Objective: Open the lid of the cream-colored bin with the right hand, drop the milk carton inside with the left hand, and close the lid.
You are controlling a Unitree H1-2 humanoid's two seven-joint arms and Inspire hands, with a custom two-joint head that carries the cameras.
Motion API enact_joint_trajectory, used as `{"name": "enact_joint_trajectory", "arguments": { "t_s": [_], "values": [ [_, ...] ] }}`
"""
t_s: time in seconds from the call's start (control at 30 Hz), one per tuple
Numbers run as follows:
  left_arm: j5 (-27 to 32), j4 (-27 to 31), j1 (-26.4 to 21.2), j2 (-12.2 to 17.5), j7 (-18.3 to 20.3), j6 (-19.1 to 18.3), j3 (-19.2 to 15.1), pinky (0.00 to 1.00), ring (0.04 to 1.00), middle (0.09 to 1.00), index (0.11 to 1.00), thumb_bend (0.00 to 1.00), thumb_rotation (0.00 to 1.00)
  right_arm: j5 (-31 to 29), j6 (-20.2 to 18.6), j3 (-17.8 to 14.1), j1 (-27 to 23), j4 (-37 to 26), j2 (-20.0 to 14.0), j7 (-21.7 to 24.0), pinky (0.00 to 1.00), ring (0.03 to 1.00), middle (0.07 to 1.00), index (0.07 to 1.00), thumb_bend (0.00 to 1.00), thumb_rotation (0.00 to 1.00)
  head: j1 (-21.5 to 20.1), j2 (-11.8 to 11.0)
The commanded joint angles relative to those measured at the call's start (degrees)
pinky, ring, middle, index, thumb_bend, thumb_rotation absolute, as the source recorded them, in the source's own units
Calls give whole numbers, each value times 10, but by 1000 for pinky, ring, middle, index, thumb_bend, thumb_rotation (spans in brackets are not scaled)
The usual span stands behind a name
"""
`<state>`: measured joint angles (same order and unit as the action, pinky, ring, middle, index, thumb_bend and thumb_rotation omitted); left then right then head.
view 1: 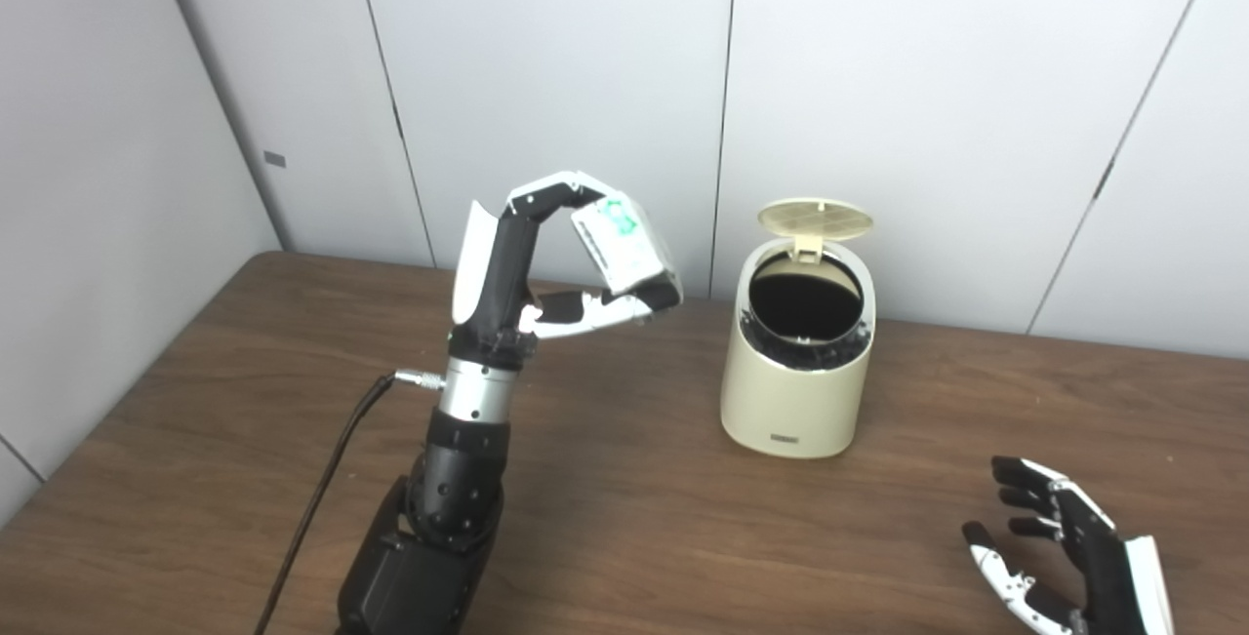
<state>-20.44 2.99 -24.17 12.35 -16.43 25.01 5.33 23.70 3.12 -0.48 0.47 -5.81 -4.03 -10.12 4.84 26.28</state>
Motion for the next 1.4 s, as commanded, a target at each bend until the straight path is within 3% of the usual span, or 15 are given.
{"name": "enact_joint_trajectory", "arguments": {
  "t_s": [0.0, 0.1, 0.23, 0.4, 0.6, 0.83, 1.0, 1.1, 1.3, 1.37],
  "values": [
    [-25, 31, -19, 18, -37, 19, 19, 543, 486, 482, 451, 504, 0, 14, 2, 7, -11, 3, 6, -10, 624, 723, 739, 731, 190, 0, -2, 1],
    [-58, 36, -25, 33, -74, 19, 66, 537, 499, 468, 464, 503, 0, 20, 5, 12, -14, 12, 6, -16, 616, 715, 733, 729, 192, 0, -5, 0],
    [-217, 8, -56, 72, -182, 19, 151, 524, 512, 468, 465, 503, 0, 21, 8, 16, -17, 19, 5, -19, 623, 724, 738, 733, 187, 34, -12, -2],
    [-294, -39, -80, 76, -258, 19, 218, 550, 508, 452, 487, 502, 0, 20, 7, 21, -17, 22, 8, -23, 616, 718, 740, 738, 186, 145, -19, -3],
    [-321, -100, -102, 56, -309, 19, 251, 546, 497, 454, 481, 503, 0, 18, -10, 28, -13, 17, 18, -18, 634, 731, 753, 747, 205, 239, -37, -4],
    [-338, -175, -130, 33, -380, 19, 294, 538, 497, 459, 476, 504, 0, 21, 19, 38, -10, 32, 23, -36, 601, 715, 746, 741, 211, 231, -61, -6],
    [-338, -212, -156, 32, -415, 19, 329, 541, 496, 462, 475, 504, 0, 21, 26, 45, -5, 31, 26, -44, 585, 707, 742, 738, 216, 160, -70, -3],
    [-336, -226, -170, 32, -425, 19, 340, 543, 493, 463, 472, 504, 0, 23, 23, 50, 0, 25, 27, -45, 585, 707, 742, 739, 219, 165, -75, 3],
    [-341, -274, -213, 38, -457, 19, 360, 528, 488, 465, 470, 504, 0, 36, 9, 62, 13, 6, 31, -43, 590, 712, 750, 745, 221, 270, -81, 9],
    [-336, -283, -225, 41, -463, 19, 366, 520, 492, 459, 476, 504, 0, 36, 9, 64, 16, 3, 33, -45, 593, 713, 747, 740, 226, 231, -82, 11]
  ]
}}
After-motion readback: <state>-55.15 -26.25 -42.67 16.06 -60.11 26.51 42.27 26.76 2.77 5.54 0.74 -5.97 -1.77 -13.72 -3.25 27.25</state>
